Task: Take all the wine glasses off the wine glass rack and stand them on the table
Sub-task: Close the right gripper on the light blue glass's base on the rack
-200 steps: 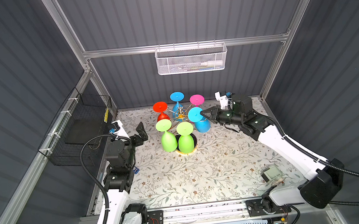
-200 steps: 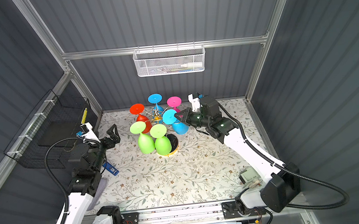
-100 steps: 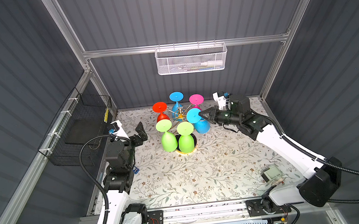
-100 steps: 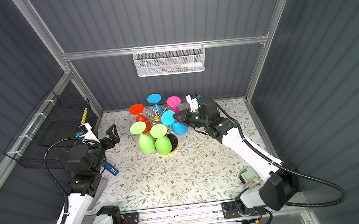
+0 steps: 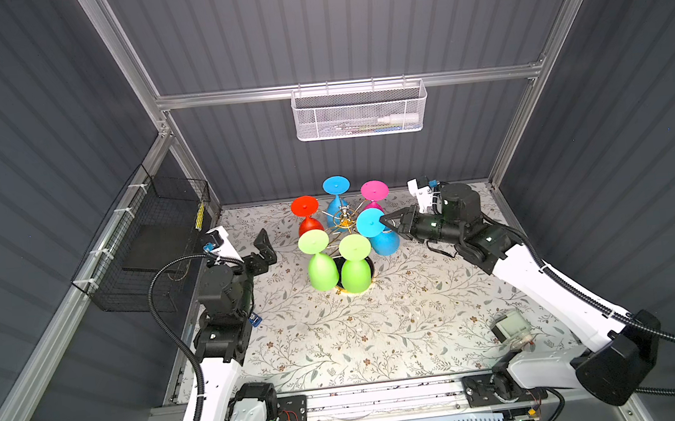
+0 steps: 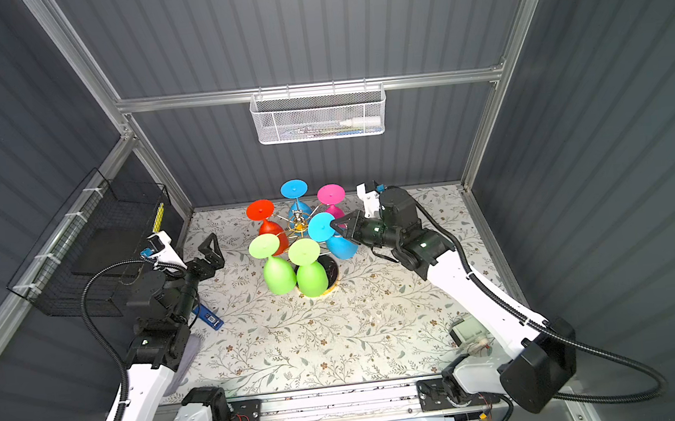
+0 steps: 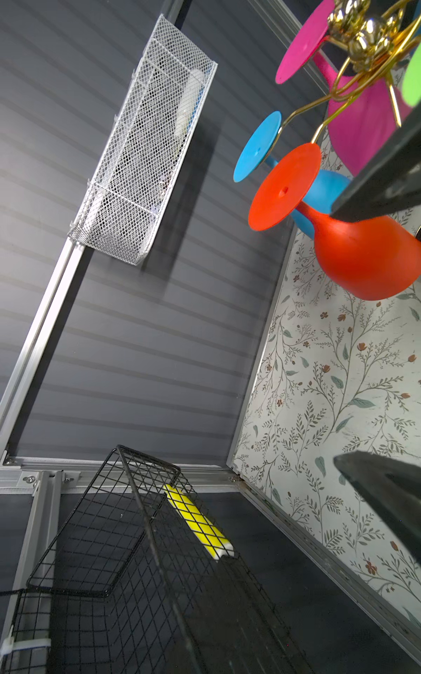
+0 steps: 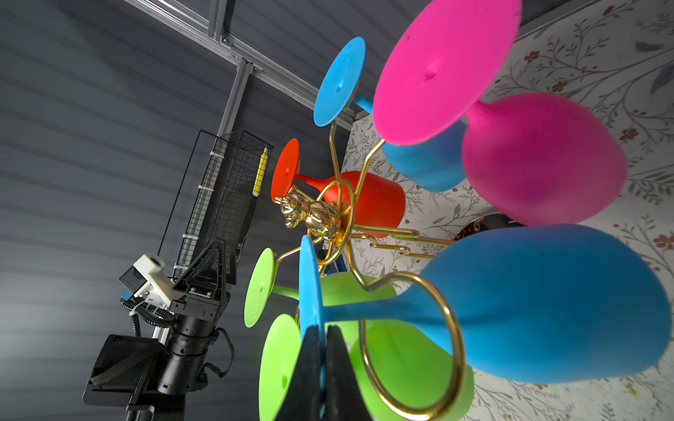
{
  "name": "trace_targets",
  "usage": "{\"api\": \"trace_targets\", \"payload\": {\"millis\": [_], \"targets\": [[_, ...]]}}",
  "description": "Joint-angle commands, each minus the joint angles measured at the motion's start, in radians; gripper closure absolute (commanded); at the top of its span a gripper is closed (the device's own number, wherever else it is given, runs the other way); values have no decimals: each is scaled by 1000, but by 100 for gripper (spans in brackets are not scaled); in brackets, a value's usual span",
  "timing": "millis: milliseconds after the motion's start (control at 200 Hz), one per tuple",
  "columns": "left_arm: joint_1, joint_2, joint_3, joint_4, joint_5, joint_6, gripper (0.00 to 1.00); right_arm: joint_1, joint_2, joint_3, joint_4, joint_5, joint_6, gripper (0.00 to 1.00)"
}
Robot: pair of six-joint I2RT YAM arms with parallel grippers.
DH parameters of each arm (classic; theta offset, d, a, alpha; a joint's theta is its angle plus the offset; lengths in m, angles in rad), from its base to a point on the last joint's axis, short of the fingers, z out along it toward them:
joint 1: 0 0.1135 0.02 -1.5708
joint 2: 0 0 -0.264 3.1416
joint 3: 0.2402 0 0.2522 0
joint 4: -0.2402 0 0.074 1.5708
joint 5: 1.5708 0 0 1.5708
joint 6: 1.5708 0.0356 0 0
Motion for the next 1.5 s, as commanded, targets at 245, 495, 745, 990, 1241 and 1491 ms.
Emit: {"api": "trace_targets", "payload": {"millis": [245, 495, 745, 990, 1241, 1491], "targets": [[-2, 2, 16, -5, -16, -13, 0, 5, 14, 0, 57, -29, 1, 100], [-2, 12, 28, -8, -20, -6, 0, 5, 35, 14, 66, -59, 5, 100], [-2, 28, 38, 1, -15, -10, 0, 6, 48, 24, 92, -85, 15, 100], [-2, 28, 39, 3, -13, -12, 0, 3, 15, 8, 56, -40, -7, 100], [-2, 30, 39, 3, -16, -11, 0, -8, -20, -13, 44, -31, -6, 100], [-2, 29, 40, 3, -16, -12, 0, -22, -42, -30, 38, -31, 5, 100]]}}
